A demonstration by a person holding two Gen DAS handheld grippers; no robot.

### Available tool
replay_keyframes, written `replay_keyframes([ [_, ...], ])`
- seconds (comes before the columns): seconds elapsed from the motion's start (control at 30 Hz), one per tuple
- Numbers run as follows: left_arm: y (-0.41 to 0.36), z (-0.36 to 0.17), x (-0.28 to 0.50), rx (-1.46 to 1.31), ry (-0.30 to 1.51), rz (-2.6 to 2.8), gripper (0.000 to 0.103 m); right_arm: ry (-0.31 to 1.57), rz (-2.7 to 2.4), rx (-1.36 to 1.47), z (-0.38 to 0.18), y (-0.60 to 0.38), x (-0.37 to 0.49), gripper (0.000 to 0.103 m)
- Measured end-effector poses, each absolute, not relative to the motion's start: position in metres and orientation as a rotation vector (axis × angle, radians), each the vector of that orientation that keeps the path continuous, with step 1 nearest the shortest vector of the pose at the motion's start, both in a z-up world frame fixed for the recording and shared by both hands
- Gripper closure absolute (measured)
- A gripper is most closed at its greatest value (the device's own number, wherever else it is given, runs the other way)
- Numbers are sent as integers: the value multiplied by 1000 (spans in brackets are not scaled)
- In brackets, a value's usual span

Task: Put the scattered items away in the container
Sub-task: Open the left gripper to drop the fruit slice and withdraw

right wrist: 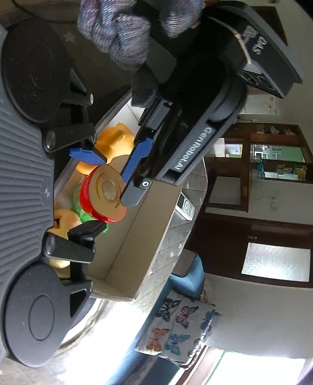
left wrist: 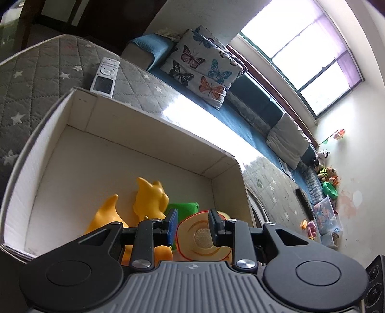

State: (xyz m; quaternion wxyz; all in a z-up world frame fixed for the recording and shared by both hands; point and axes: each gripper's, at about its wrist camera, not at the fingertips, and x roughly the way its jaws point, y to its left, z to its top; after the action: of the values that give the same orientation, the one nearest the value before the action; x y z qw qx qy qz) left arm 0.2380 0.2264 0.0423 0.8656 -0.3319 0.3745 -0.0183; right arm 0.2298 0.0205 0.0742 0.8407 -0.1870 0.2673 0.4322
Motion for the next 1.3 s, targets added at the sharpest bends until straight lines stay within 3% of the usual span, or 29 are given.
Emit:
replay_keyframes([
  [0.37,243,38,246,-724,770,-11,73,599,912,-363,67,29,246,51],
  [0.83,228,58,216,-647,748,35,72,572,873,-312,78,7,237,33],
  [1.07,208,71,185,-570,736,71,72,588,861,-251,78,-9,222,31],
  [1.17,200,72,172,-562,727,80,72,585,845,-234,79,-18,216,24],
  [1.3,190,69,155,-537,734,108,72,581,828,-212,81,-28,209,22],
])
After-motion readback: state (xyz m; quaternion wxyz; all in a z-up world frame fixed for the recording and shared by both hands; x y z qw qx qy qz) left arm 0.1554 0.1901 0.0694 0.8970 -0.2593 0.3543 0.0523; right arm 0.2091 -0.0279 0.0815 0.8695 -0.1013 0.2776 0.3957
